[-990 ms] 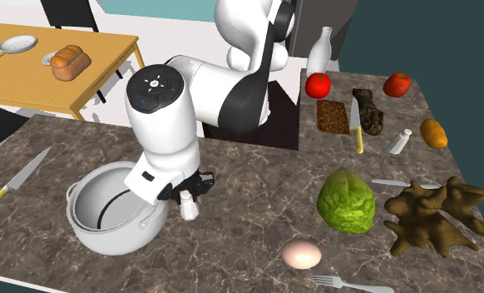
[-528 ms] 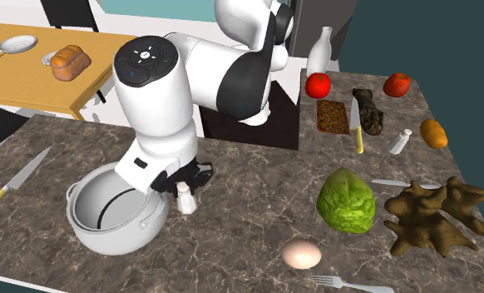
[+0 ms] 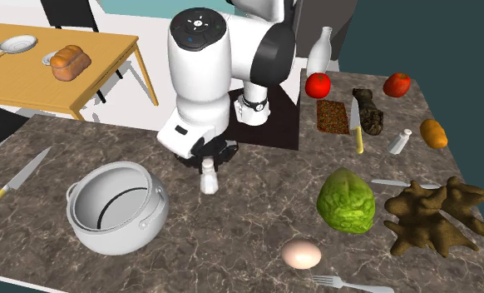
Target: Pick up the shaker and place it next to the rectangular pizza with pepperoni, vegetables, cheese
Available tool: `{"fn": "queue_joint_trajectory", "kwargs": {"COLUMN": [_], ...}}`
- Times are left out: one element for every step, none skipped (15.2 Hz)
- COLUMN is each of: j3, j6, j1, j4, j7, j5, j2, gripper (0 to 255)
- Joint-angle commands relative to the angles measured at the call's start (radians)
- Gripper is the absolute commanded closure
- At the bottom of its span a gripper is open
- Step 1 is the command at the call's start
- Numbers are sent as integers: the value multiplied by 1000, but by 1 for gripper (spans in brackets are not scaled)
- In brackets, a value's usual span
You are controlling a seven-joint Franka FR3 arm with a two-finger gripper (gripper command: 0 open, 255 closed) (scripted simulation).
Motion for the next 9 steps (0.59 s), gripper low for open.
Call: {"fn": "queue_joint_trajectory", "kwargs": {"j3": [10,17,26,35,45,55,66,78,91], "j6": [25,33,39,44,48,51,53,54,53], "j1": [31,44,55,65,74,82,90,97,103], "j4": [-112,-159,-203,-246,-287,-326,-364,-400,-435], "j7": [42,64,85,107,129,151,172,194,215], "j5": [-31,-44,-57,-68,-79,-88,-96,-103,-109], "j2": [-89,-128,-167,-205,-242,-278,-313,-347,-381], "gripper": [255,255,255,255,255,255,255,255,255]}}
